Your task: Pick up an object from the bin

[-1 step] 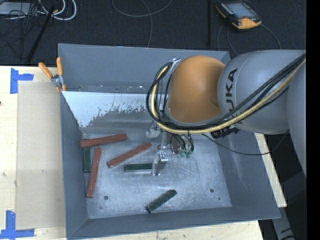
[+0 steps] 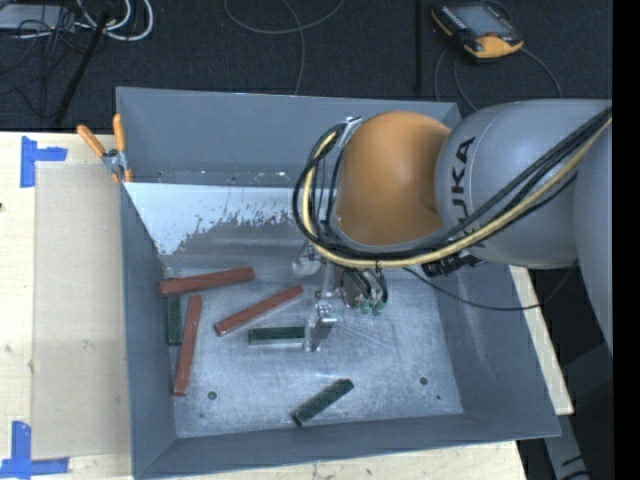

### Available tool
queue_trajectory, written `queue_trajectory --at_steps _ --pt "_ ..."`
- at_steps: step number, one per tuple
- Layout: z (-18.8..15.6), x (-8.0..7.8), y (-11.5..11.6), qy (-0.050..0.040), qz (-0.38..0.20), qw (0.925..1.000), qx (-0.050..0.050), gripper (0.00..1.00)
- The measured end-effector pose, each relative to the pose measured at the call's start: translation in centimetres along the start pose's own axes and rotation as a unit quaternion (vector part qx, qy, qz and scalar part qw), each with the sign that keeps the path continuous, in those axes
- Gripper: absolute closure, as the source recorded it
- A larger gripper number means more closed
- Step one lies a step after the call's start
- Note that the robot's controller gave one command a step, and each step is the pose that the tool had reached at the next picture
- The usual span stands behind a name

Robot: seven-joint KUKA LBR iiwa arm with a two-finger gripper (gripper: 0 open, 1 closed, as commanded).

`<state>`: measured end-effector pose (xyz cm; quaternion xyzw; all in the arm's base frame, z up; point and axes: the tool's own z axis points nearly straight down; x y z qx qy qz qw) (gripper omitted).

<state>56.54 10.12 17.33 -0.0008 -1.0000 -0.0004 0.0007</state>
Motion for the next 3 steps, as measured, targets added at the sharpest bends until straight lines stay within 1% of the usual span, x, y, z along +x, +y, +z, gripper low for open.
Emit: queue_trajectory --at_steps 1,2,3 --pt "9.2 -3.1 -1.5 -0.015 -0.047 0.9988 -0.002 1.0" --pt "9.2 -3.1 -1.5 -0.015 -0.046 0.9988 -0.002 1.0" --pt "-7.2 -3.1 0.5 -0.0043 -0.063 0.998 0.0 1.0"
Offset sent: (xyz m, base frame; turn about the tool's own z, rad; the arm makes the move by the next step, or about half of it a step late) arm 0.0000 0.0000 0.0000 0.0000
